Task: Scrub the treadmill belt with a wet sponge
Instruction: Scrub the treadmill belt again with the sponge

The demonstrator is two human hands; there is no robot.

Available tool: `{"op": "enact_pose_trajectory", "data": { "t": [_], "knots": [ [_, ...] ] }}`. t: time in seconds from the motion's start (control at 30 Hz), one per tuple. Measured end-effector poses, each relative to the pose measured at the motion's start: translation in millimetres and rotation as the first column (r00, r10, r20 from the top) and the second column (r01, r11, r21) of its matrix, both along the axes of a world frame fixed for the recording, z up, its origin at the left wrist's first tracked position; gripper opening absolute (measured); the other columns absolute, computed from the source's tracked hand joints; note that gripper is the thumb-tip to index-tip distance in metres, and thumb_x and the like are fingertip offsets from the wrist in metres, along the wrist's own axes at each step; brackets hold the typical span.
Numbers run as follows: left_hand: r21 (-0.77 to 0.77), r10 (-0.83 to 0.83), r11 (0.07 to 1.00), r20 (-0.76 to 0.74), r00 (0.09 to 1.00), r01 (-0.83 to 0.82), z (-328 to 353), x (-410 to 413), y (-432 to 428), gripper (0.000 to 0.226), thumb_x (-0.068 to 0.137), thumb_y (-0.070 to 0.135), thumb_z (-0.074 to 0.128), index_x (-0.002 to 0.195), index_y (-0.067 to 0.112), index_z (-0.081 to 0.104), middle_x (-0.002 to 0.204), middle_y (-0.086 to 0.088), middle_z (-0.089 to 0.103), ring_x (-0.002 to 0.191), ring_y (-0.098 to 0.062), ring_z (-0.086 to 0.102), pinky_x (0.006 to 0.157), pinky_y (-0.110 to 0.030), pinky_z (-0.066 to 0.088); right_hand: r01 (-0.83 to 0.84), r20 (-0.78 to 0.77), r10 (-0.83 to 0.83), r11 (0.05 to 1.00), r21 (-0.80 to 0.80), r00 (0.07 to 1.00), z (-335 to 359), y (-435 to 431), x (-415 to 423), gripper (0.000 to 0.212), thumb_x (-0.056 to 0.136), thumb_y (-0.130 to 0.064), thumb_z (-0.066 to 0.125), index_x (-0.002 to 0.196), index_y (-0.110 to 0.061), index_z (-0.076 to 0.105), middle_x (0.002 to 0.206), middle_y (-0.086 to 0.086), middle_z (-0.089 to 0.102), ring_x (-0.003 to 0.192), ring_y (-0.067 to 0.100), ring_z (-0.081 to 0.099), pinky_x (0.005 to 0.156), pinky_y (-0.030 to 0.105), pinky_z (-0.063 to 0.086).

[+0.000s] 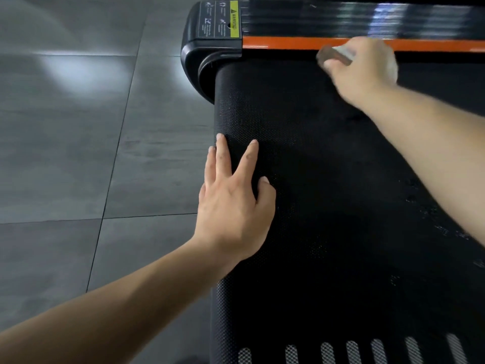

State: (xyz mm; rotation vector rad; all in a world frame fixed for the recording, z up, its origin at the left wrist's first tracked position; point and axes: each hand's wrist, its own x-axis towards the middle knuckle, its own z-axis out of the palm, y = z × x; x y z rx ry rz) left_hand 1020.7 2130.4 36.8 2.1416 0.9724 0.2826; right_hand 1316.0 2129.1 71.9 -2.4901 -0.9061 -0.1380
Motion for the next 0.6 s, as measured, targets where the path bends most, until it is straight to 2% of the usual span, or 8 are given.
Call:
{"op": "enact_pose_trajectory", "data": {
  "t": [0.1,0.13,0.27,0.3,0.43,0.47,0.57,0.6],
  "knots": [
    [0.005,0.0,1.0,-0.003,1.0,0.0,1,0,0,0.061,0.102,0.042,0.038,0.159,0.045,0.019,0.172,0.003,-0.01,0.156,-0.012,-0.011,0.123,-0.043,0.016,-0.267,-0.039,0.267,0.964,0.005,0.963,-7,-12,-26,0.029,0.093,-0.046,0.065,0.112,-0.026,0.072,0.105,-0.005,0.067,0.094,0.016,0.059,0.079,0.035,0.049],
    [0.002,-0.001,1.0,-0.007,1.0,0.001,2,0,0,0.061,0.102,0.042,0.038,0.159,0.045,0.018,0.172,0.003,-0.01,0.156,-0.012,-0.011,0.123,-0.043,0.016,-0.288,-0.024,0.287,0.957,-0.021,0.957,-4,-15,-25,0.029,0.093,-0.048,0.064,0.111,-0.026,0.072,0.102,-0.005,0.066,0.094,0.017,0.059,0.078,0.034,0.048],
    [0.006,0.001,1.0,-0.024,1.0,-0.001,2,1,0,0.062,0.102,0.04,0.04,0.16,0.044,0.017,0.172,0.005,-0.01,0.156,-0.011,-0.011,0.123,-0.044,0.017,0.014,0.008,-0.014,1.0,-0.003,1.0,0,-8,1,0.03,0.094,-0.047,0.061,0.106,-0.021,0.07,0.102,0.0,0.07,0.098,0.025,0.065,0.075,0.033,0.046],
    [0.005,0.003,1.0,-0.025,1.0,-0.003,2,1,0,0.062,0.102,0.04,0.04,0.16,0.044,0.017,0.172,0.005,-0.01,0.156,-0.01,-0.011,0.123,-0.045,0.017,-0.007,0.026,0.007,1.0,-0.003,1.0,-3,-7,-4,0.03,0.094,-0.047,0.062,0.108,-0.022,0.07,0.103,0.001,0.07,0.097,0.025,0.065,0.075,0.034,0.046],
    [-0.008,0.006,1.0,-0.036,0.999,-0.006,3,0,1,0.062,0.101,0.041,0.04,0.159,0.046,0.017,0.171,0.007,-0.012,0.156,-0.01,-0.011,0.123,-0.046,0.019,-0.314,-0.023,0.314,0.949,-0.039,0.949,-7,-29,-34,0.031,0.094,-0.047,0.063,0.114,-0.025,0.07,0.104,-0.001,0.064,0.093,0.02,0.058,0.079,0.036,0.048],
    [-0.006,0.005,1.0,-0.037,0.999,-0.005,4,1,1,0.062,0.101,0.041,0.039,0.159,0.046,0.017,0.171,0.008,-0.012,0.156,-0.01,-0.011,0.123,-0.047,0.02,-0.31,-0.02,0.309,0.949,-0.057,0.951,-4,-34,-30,0.03,0.094,-0.046,0.062,0.114,-0.026,0.07,0.104,-0.001,0.064,0.094,0.021,0.059,0.081,0.037,0.05],
    [0.008,0.001,1.0,-0.04,0.999,-0.001,4,2,0,0.062,0.102,0.041,0.04,0.16,0.045,0.017,0.171,0.006,-0.011,0.156,-0.012,-0.011,0.123,-0.046,0.019,-0.037,-0.027,0.036,0.999,-0.026,0.999,3,-30,-8,0.031,0.094,-0.046,0.061,0.114,-0.023,0.069,0.108,0.001,0.069,0.101,0.027,0.064,0.083,0.04,0.052],
    [0.007,0.003,1.0,-0.041,0.999,-0.003,4,1,0,0.063,0.101,0.042,0.04,0.16,0.045,0.017,0.171,0.006,-0.011,0.156,-0.012,-0.011,0.123,-0.046,0.018,-0.004,-0.012,0.004,1.0,-0.011,1.0,1,-29,-11,0.032,0.094,-0.046,0.061,0.115,-0.023,0.069,0.11,0.002,0.068,0.102,0.027,0.063,0.082,0.038,0.05]
  ]
}}
